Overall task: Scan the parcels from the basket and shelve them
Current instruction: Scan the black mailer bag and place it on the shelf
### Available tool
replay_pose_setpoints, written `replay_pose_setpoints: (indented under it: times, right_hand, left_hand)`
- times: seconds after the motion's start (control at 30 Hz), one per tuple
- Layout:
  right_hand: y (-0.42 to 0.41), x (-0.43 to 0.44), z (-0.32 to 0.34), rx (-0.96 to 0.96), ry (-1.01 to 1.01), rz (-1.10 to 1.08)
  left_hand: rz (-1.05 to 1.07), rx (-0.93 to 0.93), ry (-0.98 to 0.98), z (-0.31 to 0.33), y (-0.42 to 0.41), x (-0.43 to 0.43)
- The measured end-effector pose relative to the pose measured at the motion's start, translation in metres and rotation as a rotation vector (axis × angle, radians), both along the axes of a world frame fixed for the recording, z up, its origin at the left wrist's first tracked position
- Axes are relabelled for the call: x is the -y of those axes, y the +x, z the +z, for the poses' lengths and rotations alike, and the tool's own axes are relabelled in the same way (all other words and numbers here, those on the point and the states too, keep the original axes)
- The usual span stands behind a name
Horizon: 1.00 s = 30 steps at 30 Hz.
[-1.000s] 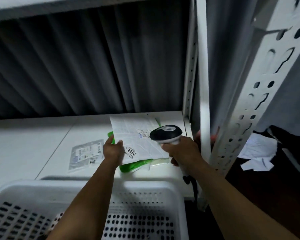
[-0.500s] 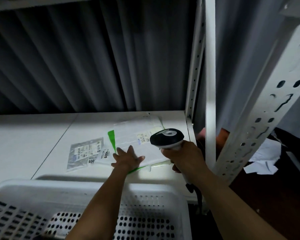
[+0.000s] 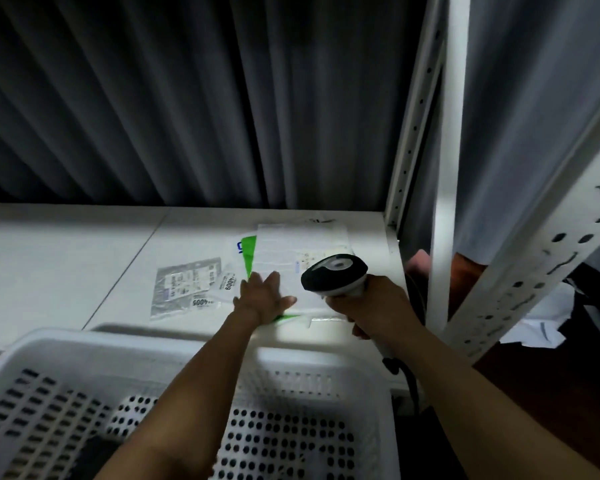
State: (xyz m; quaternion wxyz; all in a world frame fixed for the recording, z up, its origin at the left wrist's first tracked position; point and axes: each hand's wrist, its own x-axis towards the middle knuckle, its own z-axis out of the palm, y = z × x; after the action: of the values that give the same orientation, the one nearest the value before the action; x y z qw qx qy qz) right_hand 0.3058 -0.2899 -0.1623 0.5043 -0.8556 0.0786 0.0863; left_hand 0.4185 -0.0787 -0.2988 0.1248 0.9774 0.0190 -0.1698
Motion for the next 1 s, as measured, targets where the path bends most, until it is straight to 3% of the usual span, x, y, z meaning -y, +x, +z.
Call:
replay_pose_setpoints:
  times: [0.17,0.27,0.4,0.57,0.7,1.0]
  right_hand:
    - [-0.027,-0.022,0.023,0.014,0.009,0.139]
    - [-0.046,-0.044,0.027,0.030,0.020,0.185]
    - [-0.075,-0.080,0.027,0.083,-0.179,0.370]
    - [-0.107,-0.129,0.007,0.093,-0.320,0.593]
    - [-0.119,-0.181,-0.022,0.049,-0.278,0.679]
    - [-0.105,-0.267,-0.108,-0.058,-0.259,0.710]
  left_hand:
    - [0.099,0.209,-0.206,0.035,-0.070,-0.035]
    - [0.118,0.322,-0.193,0.041,-0.129,-0.072]
    - [0.230,0.372,-0.131,0.033,-0.214,-0.118]
    - [0.385,0.136,-0.095,-0.015,-0.296,-0.174]
    - [0.517,-0.016,-0.029,-0.053,-0.340,-0.231]
    - [0.816,-0.198,-0.059,-0.114,-0.345,-0.293]
